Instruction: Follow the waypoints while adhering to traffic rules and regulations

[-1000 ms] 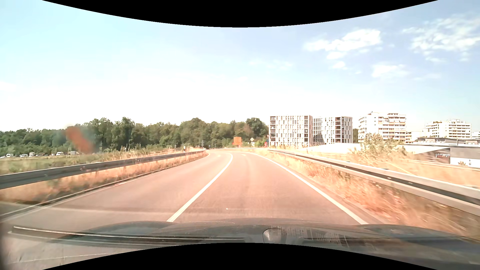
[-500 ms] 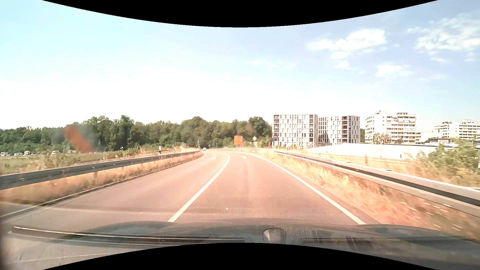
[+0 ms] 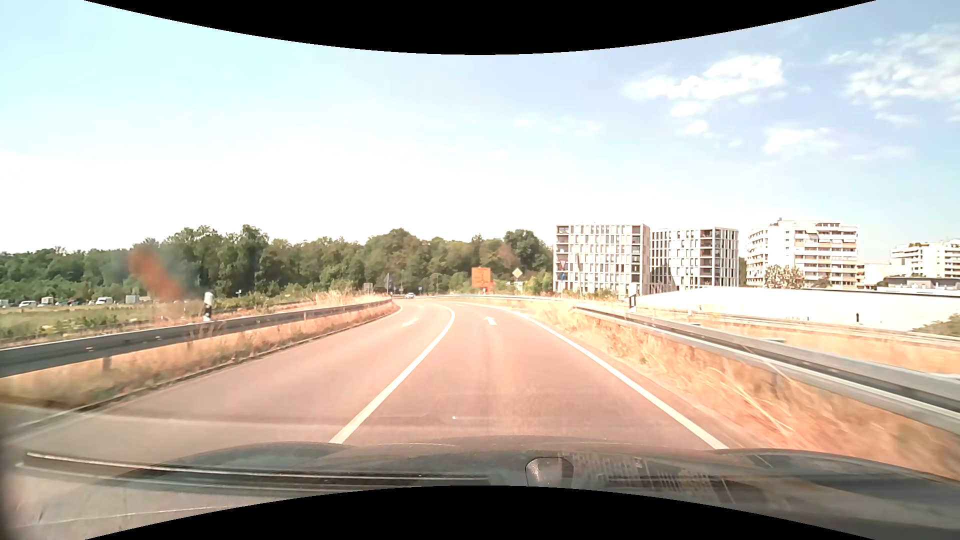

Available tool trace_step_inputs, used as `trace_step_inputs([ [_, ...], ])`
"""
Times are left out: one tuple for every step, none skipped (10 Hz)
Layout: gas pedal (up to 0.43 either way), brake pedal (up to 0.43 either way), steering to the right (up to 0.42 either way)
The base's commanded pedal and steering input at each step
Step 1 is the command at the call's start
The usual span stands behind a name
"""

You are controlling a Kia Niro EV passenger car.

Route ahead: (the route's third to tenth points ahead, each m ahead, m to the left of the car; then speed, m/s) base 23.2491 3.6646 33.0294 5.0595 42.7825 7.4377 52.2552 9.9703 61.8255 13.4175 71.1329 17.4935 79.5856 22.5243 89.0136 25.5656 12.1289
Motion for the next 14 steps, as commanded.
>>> trace_step_inputs([
  [0.059,0.000,-0.017],
  [0.059,0.000,-0.018],
  [0.059,0.000,-0.020],
  [0.059,0.000,-0.022],
  [0.059,0.000,-0.024],
  [0.059,0.000,-0.026],
  [0.059,0.000,-0.028],
  [0.059,0.000,-0.028],
  [0.059,0.000,-0.028],
  [0.059,0.000,-0.028],
  [0.047,0.000,-0.028],
  [0.047,0.000,-0.028],
  [0.047,0.000,-0.028],
  [0.047,0.000,-0.028],
])
